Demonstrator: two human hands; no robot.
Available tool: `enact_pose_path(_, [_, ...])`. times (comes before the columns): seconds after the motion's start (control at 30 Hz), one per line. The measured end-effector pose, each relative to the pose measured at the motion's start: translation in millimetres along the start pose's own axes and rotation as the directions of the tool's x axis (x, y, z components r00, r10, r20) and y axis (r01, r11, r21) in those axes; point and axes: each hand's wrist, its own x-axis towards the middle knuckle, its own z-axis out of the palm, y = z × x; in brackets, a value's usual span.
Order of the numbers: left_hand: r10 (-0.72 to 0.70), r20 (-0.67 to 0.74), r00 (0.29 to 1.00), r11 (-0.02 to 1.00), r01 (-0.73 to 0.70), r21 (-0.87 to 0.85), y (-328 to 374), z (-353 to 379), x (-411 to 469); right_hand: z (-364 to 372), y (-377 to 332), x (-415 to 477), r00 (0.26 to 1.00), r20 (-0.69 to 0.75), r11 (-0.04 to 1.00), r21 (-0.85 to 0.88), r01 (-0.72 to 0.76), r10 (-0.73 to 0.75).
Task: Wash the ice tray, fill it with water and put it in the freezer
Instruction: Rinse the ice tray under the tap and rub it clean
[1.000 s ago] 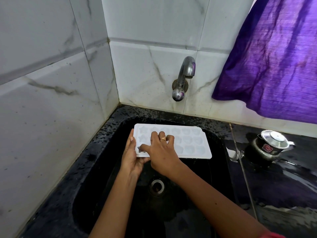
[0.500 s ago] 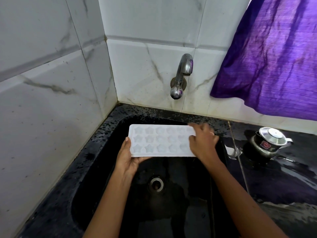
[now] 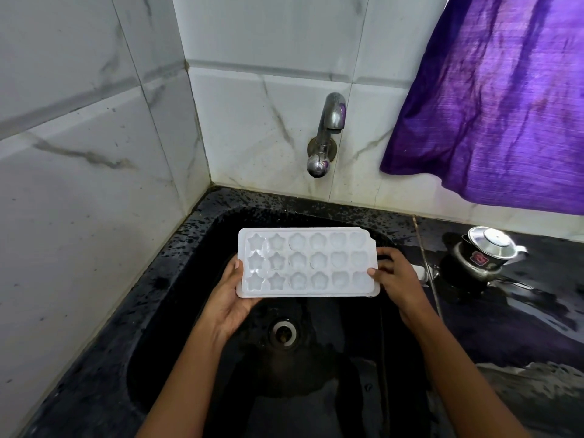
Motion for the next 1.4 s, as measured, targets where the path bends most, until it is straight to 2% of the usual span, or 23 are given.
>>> enact_pose_path(0.1, [0.062,-0.121,0.991,0.981,-0.038,0.191,1.1,-1.8,-1.3,0.9,3.0,-0.9,0.998,-0.026,0.999,-0.002,0.049,-0.049])
enact_pose_path(0.17, [0.096,-0.156,0.983,0.967,-0.056,0.247,2.2,-1.8,-2.0,2.3,3.8,-1.3,0.994,-0.041,0.994,-0.036,0.099,-0.100])
enact_pose_path(0.37, [0.183,-0.088,0.979,0.970,-0.165,0.181,9.4,2.8,-4.3,4.1,3.5,-0.3,0.979,-0.078,0.979,-0.088,0.183,-0.190])
enact_pose_path(0.53, [0.221,-0.074,0.972,0.955,-0.201,0.218,15.1,5.5,-7.2,0.7,-2.3,1.2,0.943,-0.116,0.940,-0.178,0.290,-0.313])
enact_pose_path(0.73, [0.281,-0.010,0.960,0.925,-0.269,0.268,20.3,7.8,-11.6,-4.4,-8.5,-5.3,0.901,-0.158,0.912,-0.143,0.385,-0.405])
enact_pose_path(0.87, [0.277,0.028,0.961,0.909,-0.271,0.317,15.6,8.9,-15.4,-5.6,-1.3,-9.5,0.914,-0.176,0.931,-0.041,0.364,-0.365])
enact_pose_path(1.07, [0.354,-0.132,0.926,0.831,-0.246,0.500,-9.8,15.7,-16.3,-18.0,19.4,-15.1,0.972,-0.147,0.974,0.103,0.201,-0.185])
enact_pose_path(1.27, [0.301,-0.144,0.943,0.862,-0.205,0.463,-42.0,39.2,-20.5,-49.1,34.9,-26.3,0.979,-0.197,0.985,0.150,0.088,-0.058])
enact_pose_path(1.4, [0.254,-0.102,0.962,0.843,-0.168,0.512,-68.0,54.3,-22.5,-83.5,50.7,-31.9,0.974,-0.214,0.989,0.147,-0.037,0.068])
